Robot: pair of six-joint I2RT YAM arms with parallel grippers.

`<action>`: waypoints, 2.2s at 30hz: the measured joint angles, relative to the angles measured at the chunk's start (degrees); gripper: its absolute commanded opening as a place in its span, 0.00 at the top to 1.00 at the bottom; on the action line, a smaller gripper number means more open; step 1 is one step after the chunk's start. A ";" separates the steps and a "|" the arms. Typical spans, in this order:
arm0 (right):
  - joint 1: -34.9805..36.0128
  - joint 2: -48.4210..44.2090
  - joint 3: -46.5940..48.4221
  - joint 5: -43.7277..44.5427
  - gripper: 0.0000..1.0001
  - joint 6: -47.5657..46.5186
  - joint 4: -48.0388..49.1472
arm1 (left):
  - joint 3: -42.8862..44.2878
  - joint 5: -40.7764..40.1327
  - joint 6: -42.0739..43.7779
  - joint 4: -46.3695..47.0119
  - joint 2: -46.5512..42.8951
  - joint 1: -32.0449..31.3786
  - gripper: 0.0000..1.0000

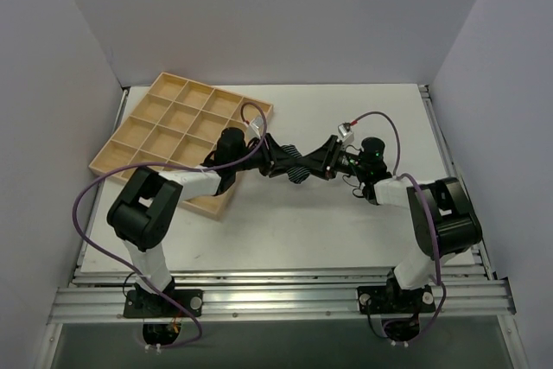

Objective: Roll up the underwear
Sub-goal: Place the rolled underwear into the container

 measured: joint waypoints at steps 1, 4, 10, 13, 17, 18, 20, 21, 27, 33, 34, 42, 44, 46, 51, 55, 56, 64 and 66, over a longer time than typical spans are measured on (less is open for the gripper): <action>0.00 0.00 -0.17 -0.17 0.67 0.70 0.81 | 0.00 0.02 -0.07 -0.04 0.02 -0.04 0.95; -0.04 -0.13 -0.28 -0.37 0.84 1.60 2.01 | 0.00 0.11 0.11 -0.37 0.02 0.00 0.95; -1.11 -1.51 0.22 0.35 1.00 -0.07 -2.43 | 0.00 0.72 0.37 -0.59 0.00 0.61 0.78; -1.09 -2.23 1.95 -0.07 1.00 -1.86 -6.47 | -0.37 0.57 0.50 -0.52 -0.57 0.61 0.77; -0.79 -2.38 4.24 -1.57 1.00 -2.91 -9.73 | -1.44 -0.20 0.63 -0.35 -2.34 0.70 0.68; -0.74 -2.40 4.59 -1.88 1.00 -3.04 -10.03 | -1.66 -0.31 0.66 -0.35 -2.75 0.72 0.64; -0.74 -2.67 5.01 -2.38 1.00 -3.32 -10.69 | -1.92 -0.48 0.68 -0.39 -3.45 0.72 0.54; -0.74 -2.91 5.05 -2.47 1.00 -3.43 -10.93 | -2.01 -0.46 0.87 -0.44 -3.76 0.72 0.52; -0.70 -3.67 6.16 -2.69 1.00 -4.13 -12.00 | -2.01 -0.35 2.89 -3.67 -6.08 0.70 0.44; -0.33 -3.58 8.98 -2.73 1.00 -5.27 -13.97 | -2.01 0.04 4.94 -8.11 -8.48 0.66 0.37; -0.33 -3.52 9.70 -2.71 1.00 -5.33 -14.03 | -2.01 0.07 5.33 -8.70 -9.05 0.66 0.36; 1.46 -2.25 13.20 -1.55 1.00 -5.31 -13.55 | -2.64 0.13 7.78 -12.55 -13.20 0.79 0.37; 2.97 -1.25 13.29 -0.96 1.00 -4.98 -12.96 | -3.10 -0.15 8.50 -14.10 -14.29 1.16 0.35; 4.33 -0.35 13.29 -0.09 1.00 -4.11 -11.72 | -3.98 -0.76 9.14 -16.06 -15.54 1.92 0.35; 7.28 2.75 13.66 1.49 1.00 -1.55 -7.10 | -5.18 -3.82 12.72 -24.09 -21.09 3.96 0.34; 9.42 7.61 17.46 2.89 1.00 -0.52 -5.95 | -5.16 -7.37 16.28 -34.56 -27.21 4.50 0.32; 9.97 8.83 18.58 3.34 1.00 -0.35 -5.70 | -5.16 -8.26 16.96 -37.44 -28.72 4.50 0.32; 14.45 19.41 29.03 6.23 1.00 1.99 -0.72 | -5.99 -19.32 19.96 -60.81 -41.33 8.70 0.29; 15.91 22.16 31.82 6.78 1.00 2.16 0.31 | -5.99 -22.80 20.35 -65.51 -43.67 11.45 0.30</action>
